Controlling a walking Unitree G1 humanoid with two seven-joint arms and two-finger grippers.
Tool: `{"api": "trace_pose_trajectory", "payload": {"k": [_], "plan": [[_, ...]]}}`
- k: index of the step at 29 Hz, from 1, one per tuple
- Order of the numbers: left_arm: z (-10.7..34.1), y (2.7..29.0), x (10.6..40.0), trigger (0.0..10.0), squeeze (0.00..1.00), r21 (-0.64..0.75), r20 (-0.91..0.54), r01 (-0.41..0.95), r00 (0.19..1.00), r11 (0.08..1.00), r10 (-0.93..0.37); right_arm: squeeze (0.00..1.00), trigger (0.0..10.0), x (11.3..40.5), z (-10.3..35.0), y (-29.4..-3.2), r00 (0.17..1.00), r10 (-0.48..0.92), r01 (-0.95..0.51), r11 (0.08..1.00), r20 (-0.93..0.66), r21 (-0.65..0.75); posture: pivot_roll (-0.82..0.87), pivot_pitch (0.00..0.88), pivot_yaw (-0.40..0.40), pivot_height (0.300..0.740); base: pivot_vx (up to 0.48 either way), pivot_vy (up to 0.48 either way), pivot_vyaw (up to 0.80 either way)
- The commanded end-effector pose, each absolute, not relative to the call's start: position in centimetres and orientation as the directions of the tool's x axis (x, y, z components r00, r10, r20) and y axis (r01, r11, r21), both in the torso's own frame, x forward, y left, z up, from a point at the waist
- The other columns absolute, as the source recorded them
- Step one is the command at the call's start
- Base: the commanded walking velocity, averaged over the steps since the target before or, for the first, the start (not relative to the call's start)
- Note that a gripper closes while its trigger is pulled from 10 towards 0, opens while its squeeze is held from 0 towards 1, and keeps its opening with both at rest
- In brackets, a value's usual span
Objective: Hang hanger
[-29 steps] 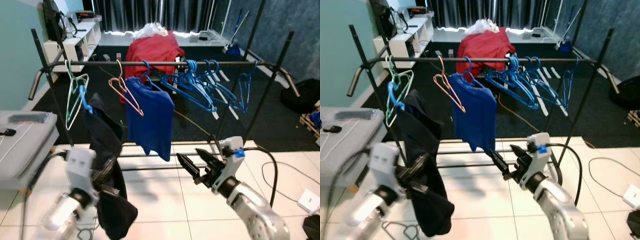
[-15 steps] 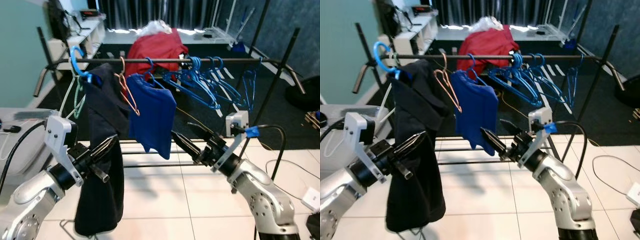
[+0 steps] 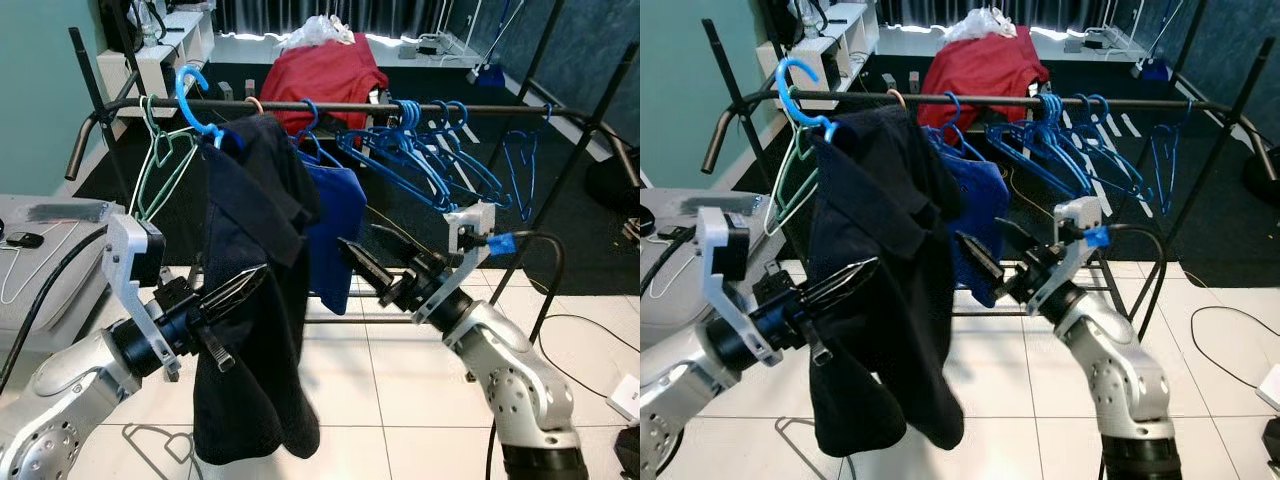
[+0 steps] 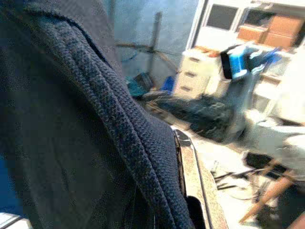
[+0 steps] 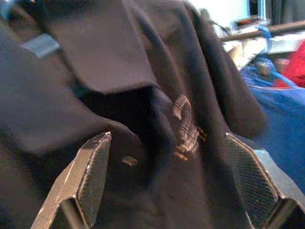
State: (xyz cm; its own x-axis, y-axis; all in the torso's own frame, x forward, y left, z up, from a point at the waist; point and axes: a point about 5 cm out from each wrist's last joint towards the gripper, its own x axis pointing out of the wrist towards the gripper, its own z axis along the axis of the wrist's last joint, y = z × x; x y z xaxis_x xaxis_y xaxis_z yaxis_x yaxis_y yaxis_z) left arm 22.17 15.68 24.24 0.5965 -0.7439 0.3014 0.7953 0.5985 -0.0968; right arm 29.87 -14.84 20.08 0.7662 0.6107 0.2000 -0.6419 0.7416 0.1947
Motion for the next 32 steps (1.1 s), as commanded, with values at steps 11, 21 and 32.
{"api": "trace_pose_trajectory", "payload": {"k": [11,21,32], "plan": [[26.6,11.7,19.4,10.0,0.00,-0.097,0.388,0.937,0.346,0.336,-0.854,0.00,10.0,31.1,19.4,-14.8,0.820,0.560,-0.567,0.823,0.121,0.036,0.01,0.000,-0.021,0.740,0.000,0.000,0.00],[26.3,11.6,19.1,10.0,0.00,-0.121,0.348,0.942,0.334,0.311,-0.876,0.00,10.0,31.3,20.5,-13.8,0.796,0.574,-0.599,0.794,0.192,0.107,0.01,0.000,-0.016,0.740,0.000,0.000,0.00],[26.7,11.2,18.8,10.0,0.00,-0.146,0.347,0.948,0.318,0.284,-0.882,0.00,10.0,31.1,20.2,-13.2,0.766,0.615,-0.639,0.758,0.186,0.127,0.01,0.000,-0.014,0.740,0.000,0.000,0.00]]}}
